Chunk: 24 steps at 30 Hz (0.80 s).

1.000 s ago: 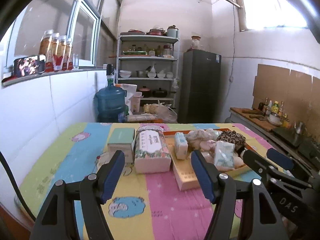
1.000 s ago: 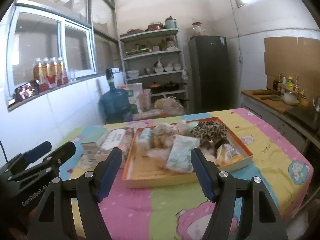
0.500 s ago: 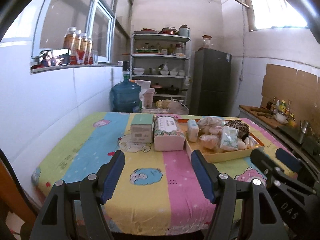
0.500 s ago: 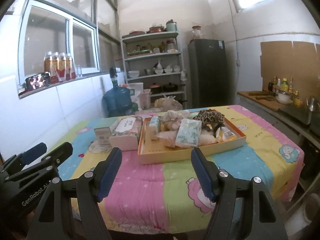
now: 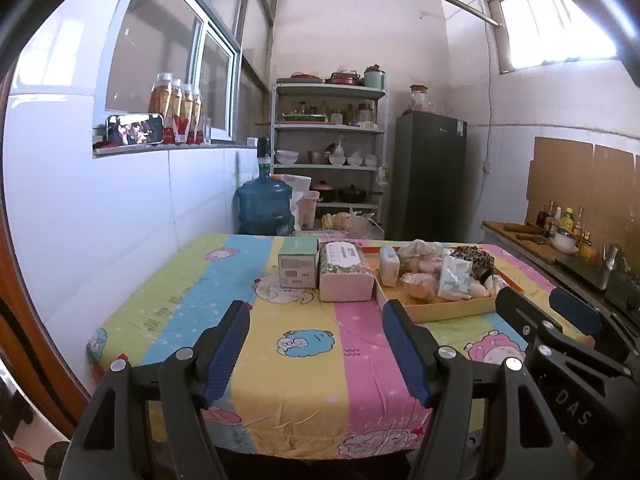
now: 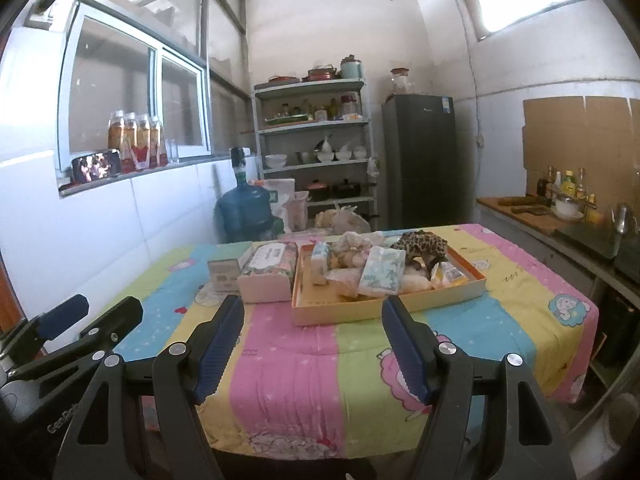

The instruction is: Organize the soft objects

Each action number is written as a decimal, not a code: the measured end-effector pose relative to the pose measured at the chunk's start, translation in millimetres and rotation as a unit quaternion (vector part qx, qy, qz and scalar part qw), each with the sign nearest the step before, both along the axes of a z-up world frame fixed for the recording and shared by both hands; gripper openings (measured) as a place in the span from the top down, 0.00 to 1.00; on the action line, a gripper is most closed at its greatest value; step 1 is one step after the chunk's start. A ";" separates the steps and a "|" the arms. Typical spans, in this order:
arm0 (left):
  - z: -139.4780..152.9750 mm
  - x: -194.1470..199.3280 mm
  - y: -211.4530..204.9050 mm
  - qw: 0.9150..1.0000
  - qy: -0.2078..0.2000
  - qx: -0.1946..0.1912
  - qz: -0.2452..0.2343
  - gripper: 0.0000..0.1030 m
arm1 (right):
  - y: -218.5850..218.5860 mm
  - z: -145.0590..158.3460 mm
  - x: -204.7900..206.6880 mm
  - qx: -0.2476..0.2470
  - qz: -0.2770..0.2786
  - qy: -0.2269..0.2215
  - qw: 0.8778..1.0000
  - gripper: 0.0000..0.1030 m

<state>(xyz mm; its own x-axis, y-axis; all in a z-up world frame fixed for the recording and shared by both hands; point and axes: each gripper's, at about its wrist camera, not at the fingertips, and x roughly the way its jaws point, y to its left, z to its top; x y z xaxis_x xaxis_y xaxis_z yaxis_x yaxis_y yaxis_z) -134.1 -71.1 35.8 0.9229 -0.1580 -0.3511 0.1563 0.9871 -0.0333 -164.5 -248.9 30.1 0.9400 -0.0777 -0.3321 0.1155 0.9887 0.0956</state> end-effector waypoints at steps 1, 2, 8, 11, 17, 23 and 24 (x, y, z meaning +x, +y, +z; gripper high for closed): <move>0.7 -1.3 0.5 1.000 -0.001 0.000 0.000 0.34 | 0.9 0.9 -1.3 -0.002 0.000 -0.002 1.000 0.29; 1.5 -2.3 0.6 1.000 -0.002 -0.001 0.000 0.34 | 1.5 1.4 -2.0 -0.003 0.000 -0.003 1.000 0.29; 4.8 -5.2 0.6 1.000 -0.008 -0.002 0.000 0.34 | 3.2 1.9 -3.4 -0.004 0.002 -0.002 1.000 0.29; 5.2 -6.5 1.3 1.000 -0.009 -0.005 0.002 0.34 | 3.4 1.8 -3.8 -0.003 0.002 -0.003 1.000 0.29; 4.2 -6.4 0.5 1.000 -0.004 -0.005 0.001 0.34 | 3.5 2.0 -3.5 -0.004 0.002 -0.003 1.000 0.29; 3.3 -6.7 -0.2 1.000 -0.003 -0.005 0.001 0.34 | 4.0 1.8 -4.1 -0.004 0.003 -0.003 1.000 0.29; 3.4 -6.7 -0.1 1.000 -0.003 -0.005 0.001 0.34 | 4.1 1.8 -4.0 -0.004 0.003 -0.003 1.000 0.29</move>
